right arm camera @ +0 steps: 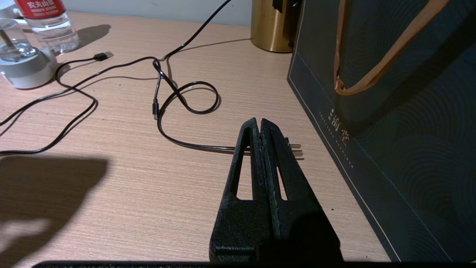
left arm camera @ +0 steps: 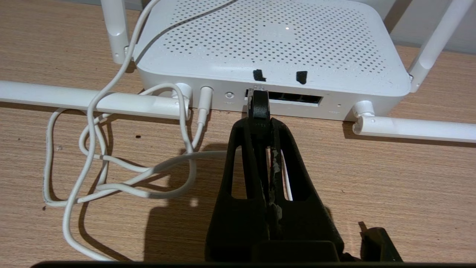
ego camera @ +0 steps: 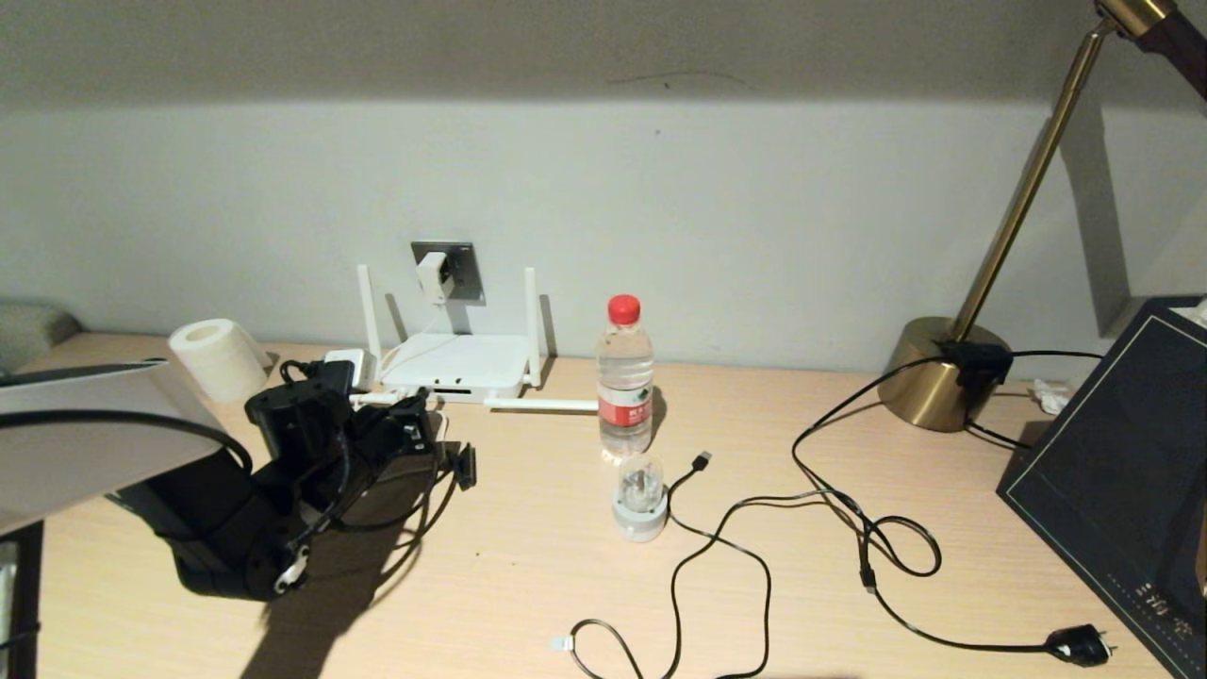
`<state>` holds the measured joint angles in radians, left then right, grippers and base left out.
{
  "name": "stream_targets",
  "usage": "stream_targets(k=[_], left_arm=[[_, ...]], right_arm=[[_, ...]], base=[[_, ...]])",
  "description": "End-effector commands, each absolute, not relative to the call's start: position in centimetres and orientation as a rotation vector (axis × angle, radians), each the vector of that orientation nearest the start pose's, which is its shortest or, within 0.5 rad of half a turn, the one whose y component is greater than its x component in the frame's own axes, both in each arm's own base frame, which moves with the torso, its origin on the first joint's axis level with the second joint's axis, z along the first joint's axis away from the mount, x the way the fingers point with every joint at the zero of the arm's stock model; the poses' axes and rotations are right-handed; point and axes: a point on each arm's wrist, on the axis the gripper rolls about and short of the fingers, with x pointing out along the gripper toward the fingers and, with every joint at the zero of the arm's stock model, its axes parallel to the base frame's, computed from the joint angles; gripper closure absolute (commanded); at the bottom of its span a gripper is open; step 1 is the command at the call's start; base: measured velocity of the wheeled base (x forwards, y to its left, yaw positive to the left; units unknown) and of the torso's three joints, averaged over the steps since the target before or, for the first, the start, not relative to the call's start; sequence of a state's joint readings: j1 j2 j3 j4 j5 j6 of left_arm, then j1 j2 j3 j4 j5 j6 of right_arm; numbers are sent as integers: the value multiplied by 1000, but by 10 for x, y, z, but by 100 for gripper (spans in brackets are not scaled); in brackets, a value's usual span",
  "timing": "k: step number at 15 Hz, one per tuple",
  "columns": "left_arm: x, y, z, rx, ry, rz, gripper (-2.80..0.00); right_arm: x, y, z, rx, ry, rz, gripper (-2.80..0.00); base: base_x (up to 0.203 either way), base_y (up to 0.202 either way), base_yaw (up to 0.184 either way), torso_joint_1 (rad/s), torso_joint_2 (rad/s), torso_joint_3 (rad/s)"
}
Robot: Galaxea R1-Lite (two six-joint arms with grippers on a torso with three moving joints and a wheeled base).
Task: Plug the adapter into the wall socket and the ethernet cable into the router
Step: Align cable and router interface
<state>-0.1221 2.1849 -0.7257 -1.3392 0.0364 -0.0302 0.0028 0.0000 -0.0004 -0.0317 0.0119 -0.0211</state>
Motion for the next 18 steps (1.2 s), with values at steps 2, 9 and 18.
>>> stream_targets(k=[2,9,18], left_arm=[[367,-42,68,-22,114,-78,0],[367,-42,68,-22,114,-76,0],[367,-42,67,-22,119,-78,0]], right_arm=[[-22,0,76,-22,-23,15,0],[-22,0,76,-22,-23,15,0],[-22,0,76,-22,-23,15,0]], base=[[0,0,0,0,0,0],[0,0,0,0,0,0],[0,0,0,0,0,0]])
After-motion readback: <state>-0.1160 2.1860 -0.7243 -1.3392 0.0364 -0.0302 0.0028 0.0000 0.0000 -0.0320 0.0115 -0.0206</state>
